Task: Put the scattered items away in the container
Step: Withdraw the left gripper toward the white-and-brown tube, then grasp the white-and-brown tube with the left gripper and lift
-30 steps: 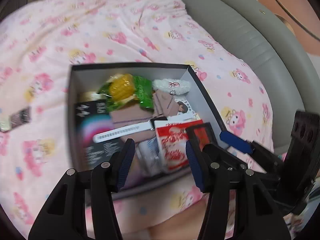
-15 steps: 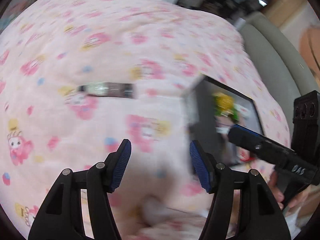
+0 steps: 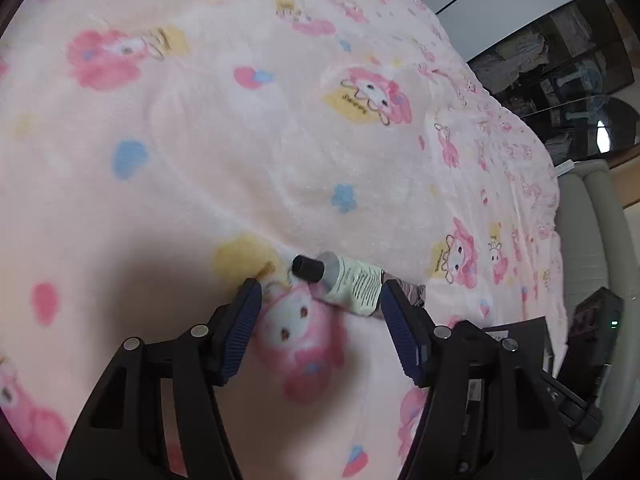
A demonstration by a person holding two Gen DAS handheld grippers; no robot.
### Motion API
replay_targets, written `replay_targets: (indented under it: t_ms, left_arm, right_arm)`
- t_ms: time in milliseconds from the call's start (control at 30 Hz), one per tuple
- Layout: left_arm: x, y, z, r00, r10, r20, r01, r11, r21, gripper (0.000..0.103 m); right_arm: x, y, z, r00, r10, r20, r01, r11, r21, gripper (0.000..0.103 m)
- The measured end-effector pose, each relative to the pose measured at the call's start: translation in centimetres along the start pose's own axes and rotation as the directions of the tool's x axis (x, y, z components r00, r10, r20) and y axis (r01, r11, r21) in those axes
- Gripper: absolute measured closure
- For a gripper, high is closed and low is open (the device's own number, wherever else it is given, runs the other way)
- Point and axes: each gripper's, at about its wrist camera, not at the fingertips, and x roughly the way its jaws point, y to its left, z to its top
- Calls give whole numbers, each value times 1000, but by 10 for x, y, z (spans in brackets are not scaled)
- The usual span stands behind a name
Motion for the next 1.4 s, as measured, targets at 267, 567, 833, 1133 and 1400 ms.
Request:
replay_targets:
  t_ms: [267, 567, 833, 1133, 1400]
  left_arm:
    - [33, -1, 5, 998, -38, -41, 38, 999, -14, 54]
    - [-15, -38, -27, 986, -152, -63, 160, 978, 132, 72]
    - [-54, -44, -47, 999, -36, -8, 37, 989, 146, 69]
    - [-24, 2, -11, 1000, 15, 23, -15, 1000, 21, 49]
    - [26, 24, 26, 999, -46, -5, 46, 995, -86, 39]
  right_arm:
    - [49, -8, 9, 994, 100, -51, -97, 994, 55, 42]
    - [9, 0, -11, 947, 311, -77, -310, 950, 20, 65]
    - [-50, 14, -33, 982, 189, -24, -190, 980, -58, 65]
    - [-14, -12, -24, 986, 160, -38, -157, 984, 83, 63]
    - [37, -18, -9, 985, 167, -46, -158, 974, 165, 63]
